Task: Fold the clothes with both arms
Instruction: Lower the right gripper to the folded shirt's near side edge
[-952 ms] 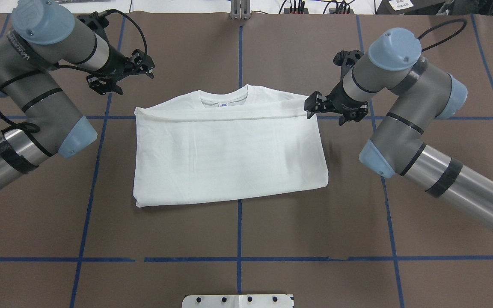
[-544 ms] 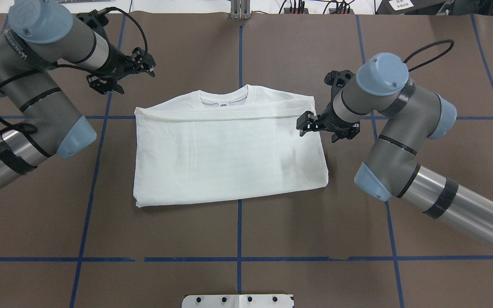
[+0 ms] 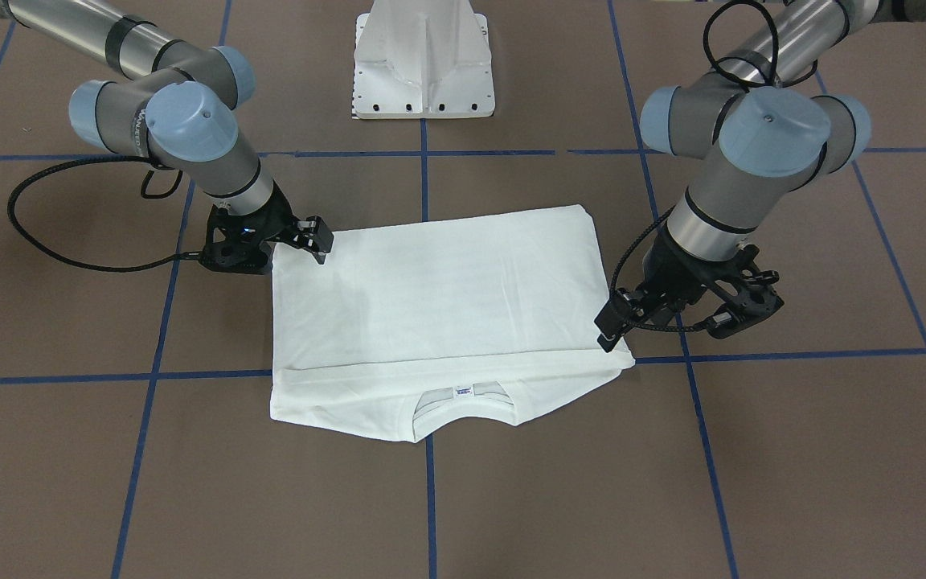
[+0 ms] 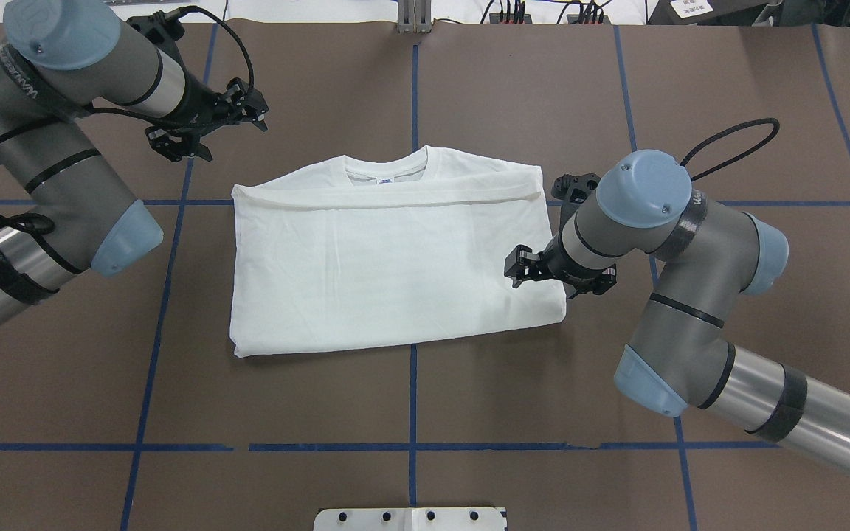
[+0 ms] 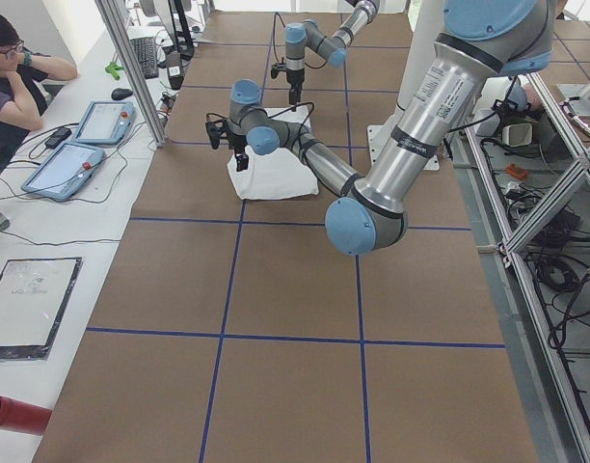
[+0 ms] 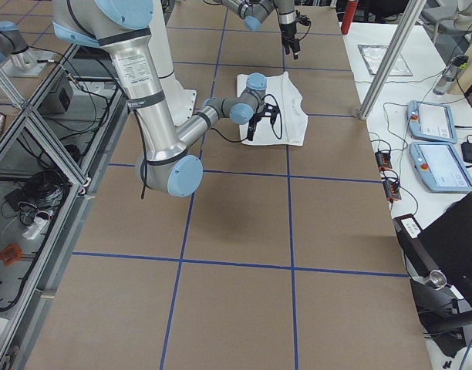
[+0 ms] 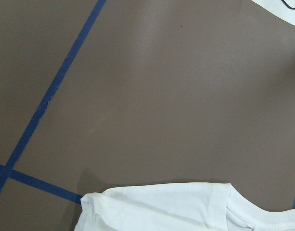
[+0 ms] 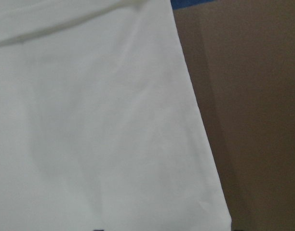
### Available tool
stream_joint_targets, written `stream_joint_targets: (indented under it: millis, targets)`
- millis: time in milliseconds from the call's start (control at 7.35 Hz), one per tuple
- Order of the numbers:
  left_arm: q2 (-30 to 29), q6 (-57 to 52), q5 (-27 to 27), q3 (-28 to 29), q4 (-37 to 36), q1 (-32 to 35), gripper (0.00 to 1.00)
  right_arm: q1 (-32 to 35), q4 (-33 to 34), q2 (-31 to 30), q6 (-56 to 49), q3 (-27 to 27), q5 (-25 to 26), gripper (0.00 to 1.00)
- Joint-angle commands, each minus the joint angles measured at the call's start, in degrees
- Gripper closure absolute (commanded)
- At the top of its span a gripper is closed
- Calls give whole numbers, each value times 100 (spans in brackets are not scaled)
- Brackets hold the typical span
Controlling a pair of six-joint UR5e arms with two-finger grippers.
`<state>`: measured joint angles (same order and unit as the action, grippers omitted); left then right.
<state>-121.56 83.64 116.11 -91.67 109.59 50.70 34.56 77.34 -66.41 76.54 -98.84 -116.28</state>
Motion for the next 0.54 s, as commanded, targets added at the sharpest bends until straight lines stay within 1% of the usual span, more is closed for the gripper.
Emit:
stream_joint_targets:
  millis: [0, 136, 272, 408]
  targets:
    - [-25, -6, 0, -35, -34, 1, 1, -54, 124, -99, 19, -92, 44, 10]
    - [-43, 3, 0, -44, -34, -8, 1, -54, 124, -161, 62, -92, 53, 14]
    - [-43, 3, 0, -79, -34, 1, 1, -54, 124, -196, 97, -92, 53, 15]
    - [-25, 3, 0, -79, -34, 1, 1, -80, 124, -231, 98, -83, 53, 20]
